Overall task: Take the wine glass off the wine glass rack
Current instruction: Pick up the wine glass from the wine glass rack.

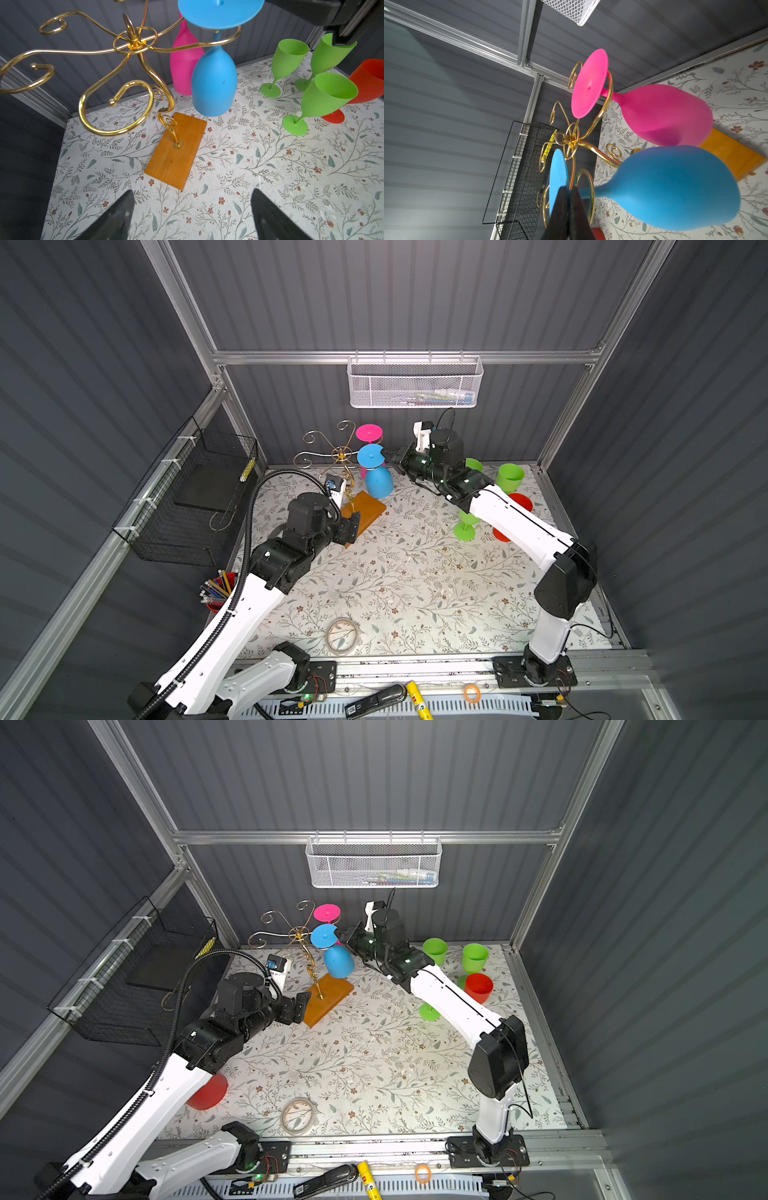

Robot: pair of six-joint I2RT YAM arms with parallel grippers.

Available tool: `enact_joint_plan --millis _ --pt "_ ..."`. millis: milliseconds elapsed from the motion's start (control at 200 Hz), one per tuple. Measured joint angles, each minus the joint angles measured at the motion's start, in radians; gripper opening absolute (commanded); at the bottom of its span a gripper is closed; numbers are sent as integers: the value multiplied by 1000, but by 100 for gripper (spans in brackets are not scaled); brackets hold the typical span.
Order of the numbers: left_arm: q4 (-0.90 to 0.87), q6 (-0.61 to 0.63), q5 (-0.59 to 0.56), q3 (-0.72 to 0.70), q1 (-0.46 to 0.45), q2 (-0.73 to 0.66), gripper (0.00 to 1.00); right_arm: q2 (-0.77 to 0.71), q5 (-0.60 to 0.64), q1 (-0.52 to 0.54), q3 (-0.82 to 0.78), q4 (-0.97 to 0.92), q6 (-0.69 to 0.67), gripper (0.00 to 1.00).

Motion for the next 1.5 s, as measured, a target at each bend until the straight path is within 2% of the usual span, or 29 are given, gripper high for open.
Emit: enact_joint_plan --millis 230,675,1276,1501 --pt "0 0 0 0 5 0 88 -44 1 3 -57 5 -8 0" --pt "0 -1 15 0 11 0 88 -50 13 51 -69 4 -19 0" --pt "9 -4 23 -13 18 -6 88 100 21 69 158 -73 -39 0" --pt "14 -4 23 -14 18 -8 88 117 23 47 179 -82 -40 0"
